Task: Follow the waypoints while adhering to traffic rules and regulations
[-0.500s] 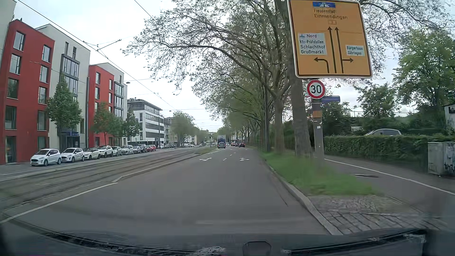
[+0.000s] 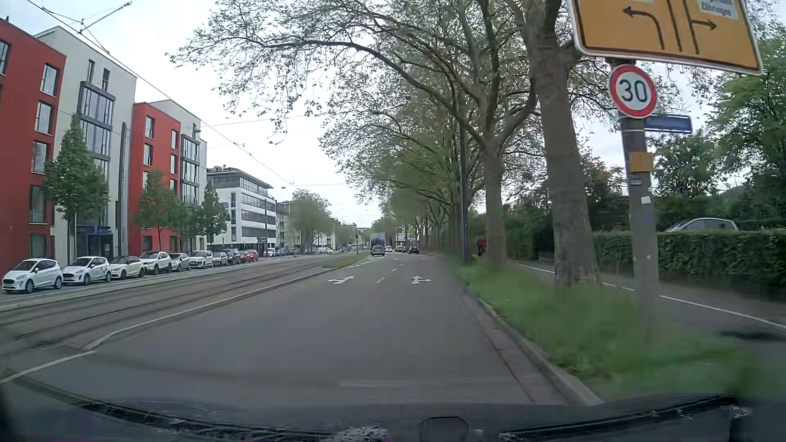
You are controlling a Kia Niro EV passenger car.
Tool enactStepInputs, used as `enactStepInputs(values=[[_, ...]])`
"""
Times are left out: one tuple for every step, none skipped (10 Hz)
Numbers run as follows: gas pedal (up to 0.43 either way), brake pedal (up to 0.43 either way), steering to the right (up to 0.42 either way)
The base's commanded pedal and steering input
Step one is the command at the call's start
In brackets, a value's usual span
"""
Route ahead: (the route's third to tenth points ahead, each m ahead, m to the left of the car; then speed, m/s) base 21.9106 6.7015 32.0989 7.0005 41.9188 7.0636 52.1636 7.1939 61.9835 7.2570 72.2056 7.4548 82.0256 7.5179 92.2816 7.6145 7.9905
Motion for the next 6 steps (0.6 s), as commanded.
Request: enactStepInputs(values=[[0.079,0.0,0.007],[0.079,0.0,0.007],[0.079,0.0,0.007],[0.079,0.0,0.007],[0.067,0.0,0.006],[0.067,0.0,0.006]])
